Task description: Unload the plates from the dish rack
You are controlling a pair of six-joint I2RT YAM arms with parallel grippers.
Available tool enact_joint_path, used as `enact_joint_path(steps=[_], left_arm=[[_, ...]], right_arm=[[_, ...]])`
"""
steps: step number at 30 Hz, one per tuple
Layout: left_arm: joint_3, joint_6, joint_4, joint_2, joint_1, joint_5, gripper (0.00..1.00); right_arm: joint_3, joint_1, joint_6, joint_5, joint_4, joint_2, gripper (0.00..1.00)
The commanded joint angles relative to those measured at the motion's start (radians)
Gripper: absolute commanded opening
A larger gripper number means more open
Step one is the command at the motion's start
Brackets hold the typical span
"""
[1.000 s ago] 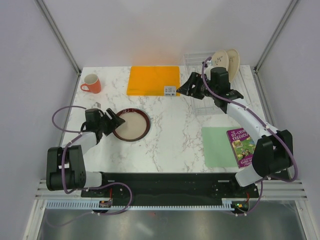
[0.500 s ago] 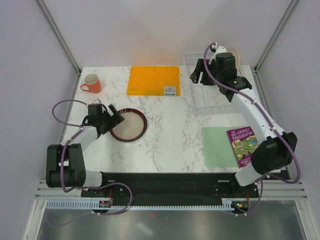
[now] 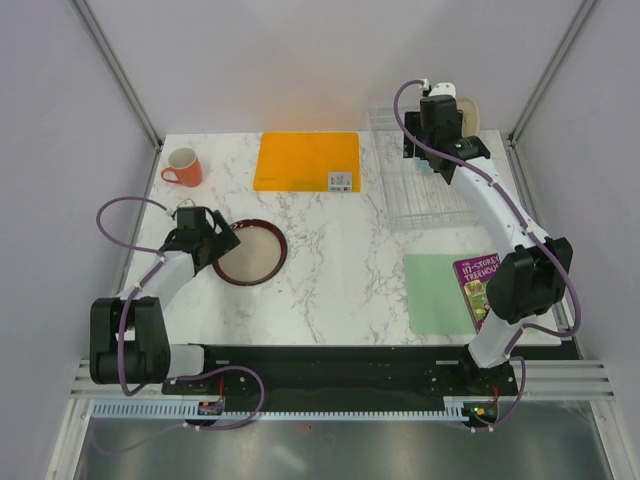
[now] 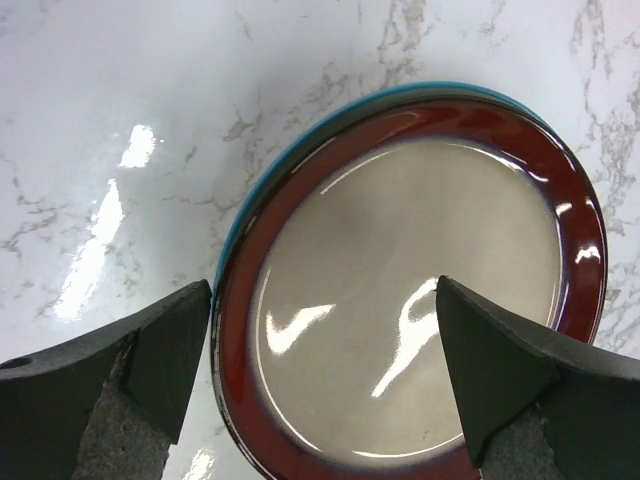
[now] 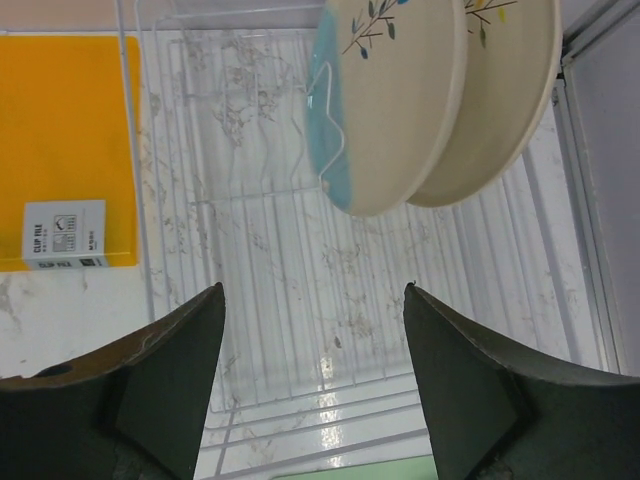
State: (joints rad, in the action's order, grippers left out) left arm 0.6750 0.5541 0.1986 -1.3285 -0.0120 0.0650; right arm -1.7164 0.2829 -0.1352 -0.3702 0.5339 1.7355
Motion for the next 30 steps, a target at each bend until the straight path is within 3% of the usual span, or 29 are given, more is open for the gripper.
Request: enact_joint_path(steps=[1, 6, 16, 23, 30], left_arm=[[0.029, -0.026, 0.033, 0.047, 0.000, 0.130, 1.00], [0.023, -0.028, 0.021, 0.164, 0.003, 0.145, 1.00], [0.156, -0.074, 0.012, 0.297, 0.060, -0.097, 1.00], [0.204, -0.160, 0.010, 0.377, 0.060, -0.151, 1.00], [0.247, -0.246, -0.014, 0.367, 0.060, -0.228, 1.00]], right_arm=[[-0.045, -0.010, 0.052, -0.118, -0.006, 0.024, 0.79], [-0.084, -0.033, 0.077, -0.145, -0.020, 0.061, 0.80], [-0.299, -0.103, 0.103, -0.161, -0.045, 0.269, 0.78], [-0.433, -0.140, 0.128, -0.159, -0.061, 0.413, 0.77], [-0.551, -0.171, 0.155, -0.115, -0.078, 0.544, 0.68]])
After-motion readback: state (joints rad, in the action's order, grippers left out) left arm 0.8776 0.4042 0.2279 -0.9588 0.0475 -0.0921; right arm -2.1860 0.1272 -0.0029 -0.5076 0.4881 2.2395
